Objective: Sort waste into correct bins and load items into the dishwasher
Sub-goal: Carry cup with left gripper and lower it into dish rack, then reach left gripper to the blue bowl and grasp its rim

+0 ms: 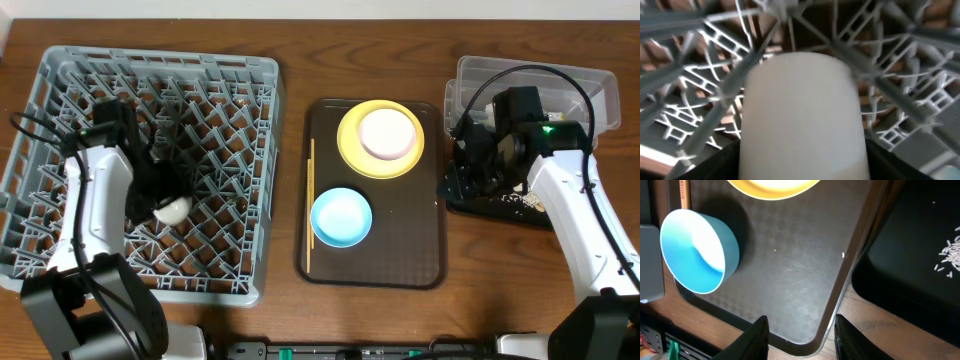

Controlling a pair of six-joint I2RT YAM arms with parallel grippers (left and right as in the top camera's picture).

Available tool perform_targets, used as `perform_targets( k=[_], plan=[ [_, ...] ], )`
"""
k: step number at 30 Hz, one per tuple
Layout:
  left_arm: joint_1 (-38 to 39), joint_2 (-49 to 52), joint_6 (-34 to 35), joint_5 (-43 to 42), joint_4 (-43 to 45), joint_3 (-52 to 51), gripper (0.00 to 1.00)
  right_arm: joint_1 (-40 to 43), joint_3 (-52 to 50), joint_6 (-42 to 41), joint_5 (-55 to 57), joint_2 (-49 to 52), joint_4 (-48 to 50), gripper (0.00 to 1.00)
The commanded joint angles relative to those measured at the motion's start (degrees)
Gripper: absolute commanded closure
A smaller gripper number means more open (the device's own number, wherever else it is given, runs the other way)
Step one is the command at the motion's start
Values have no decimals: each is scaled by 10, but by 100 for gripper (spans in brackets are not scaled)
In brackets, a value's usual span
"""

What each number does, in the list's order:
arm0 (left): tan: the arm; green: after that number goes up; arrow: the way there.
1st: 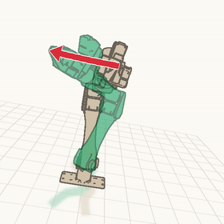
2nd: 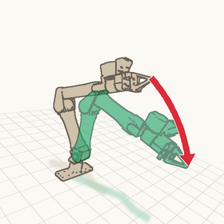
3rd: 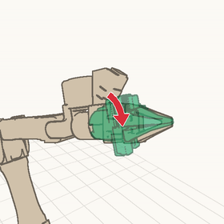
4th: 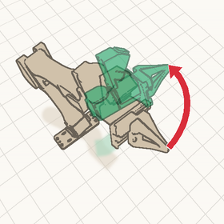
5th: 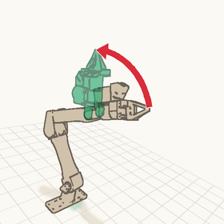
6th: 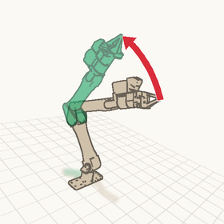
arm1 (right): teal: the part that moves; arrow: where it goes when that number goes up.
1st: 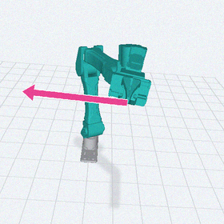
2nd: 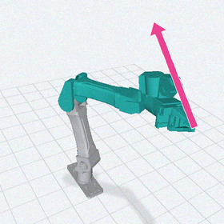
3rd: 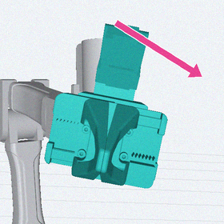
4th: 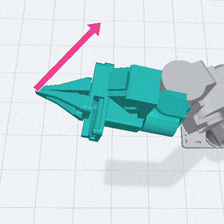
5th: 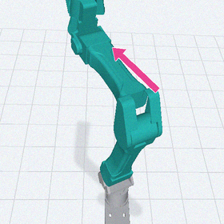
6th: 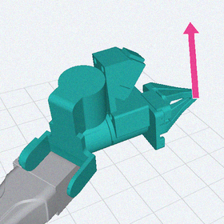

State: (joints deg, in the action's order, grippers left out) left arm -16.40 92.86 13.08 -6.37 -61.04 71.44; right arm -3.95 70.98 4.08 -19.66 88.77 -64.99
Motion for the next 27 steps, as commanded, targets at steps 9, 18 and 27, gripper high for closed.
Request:
perform_targets(
  k=[9, 18, 27],
  plan=[
    [-3, -51, 1, 8, -17, 77, 14, 8, 4, 10, 2, -8, -6, 60],
    [51, -51, 0, -67, -58, 75, 13, 8, 4, 9, 3, -8, -4, 59],
    [252, -51, -15, -66, -43, 73, 12, 11, 4, -99, 200, -8, -43, 31]
  ],
)
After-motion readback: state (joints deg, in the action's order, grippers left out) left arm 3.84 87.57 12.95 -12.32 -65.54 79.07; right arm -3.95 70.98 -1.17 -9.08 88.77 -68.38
